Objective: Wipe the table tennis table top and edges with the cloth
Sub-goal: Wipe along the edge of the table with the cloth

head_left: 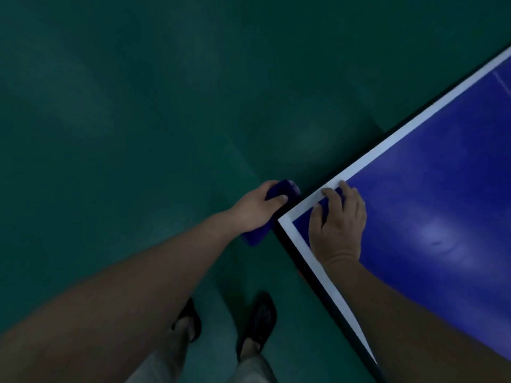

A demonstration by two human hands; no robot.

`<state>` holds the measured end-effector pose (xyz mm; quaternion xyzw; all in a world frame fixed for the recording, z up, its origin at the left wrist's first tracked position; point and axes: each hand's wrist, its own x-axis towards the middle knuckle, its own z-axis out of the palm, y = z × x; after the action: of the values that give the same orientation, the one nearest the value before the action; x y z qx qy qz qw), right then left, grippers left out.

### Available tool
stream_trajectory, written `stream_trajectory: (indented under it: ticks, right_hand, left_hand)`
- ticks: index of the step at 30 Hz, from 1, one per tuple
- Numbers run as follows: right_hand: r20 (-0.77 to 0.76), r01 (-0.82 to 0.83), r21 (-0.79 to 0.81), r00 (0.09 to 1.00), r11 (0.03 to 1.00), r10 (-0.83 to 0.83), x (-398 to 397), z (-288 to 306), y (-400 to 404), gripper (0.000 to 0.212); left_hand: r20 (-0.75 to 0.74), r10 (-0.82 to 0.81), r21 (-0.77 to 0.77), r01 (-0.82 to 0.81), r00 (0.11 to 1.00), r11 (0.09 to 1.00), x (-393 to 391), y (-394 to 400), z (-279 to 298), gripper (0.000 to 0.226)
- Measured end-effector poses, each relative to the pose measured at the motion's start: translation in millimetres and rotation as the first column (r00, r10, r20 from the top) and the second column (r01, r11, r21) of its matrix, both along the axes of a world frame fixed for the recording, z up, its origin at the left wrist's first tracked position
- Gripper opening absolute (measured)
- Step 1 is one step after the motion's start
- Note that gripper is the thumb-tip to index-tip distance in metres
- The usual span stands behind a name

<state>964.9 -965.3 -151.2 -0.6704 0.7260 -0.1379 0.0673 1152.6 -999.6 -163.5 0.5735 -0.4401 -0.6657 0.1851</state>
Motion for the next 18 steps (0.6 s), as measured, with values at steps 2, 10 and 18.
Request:
stream_trajectory:
  ticks: [2,10,18]
  right_hand:
    - [0.007,0.007,0.016,1.000,1.000,-0.007,-1,2,-2,0.045]
    - [-0.026,0.013,0.057,1.000,0.998,-0.011,0,5,-3,0.044]
    - [-0.067,0.024,0.078,0.998,0.997,-0.018,0,7,-5,0.042]
  left_hand:
    - [-0.013,-0.070,0.010,0.070,0.997,0.998,-4,-18,1,0.025]
    - [-0.025,-0.164,-0.028,0.164,0.986,0.986,-23,-52,-1,0.023]
    - [-0.063,-0.219,0.004,0.220,0.974,0.975,-21,-56,6,0.032]
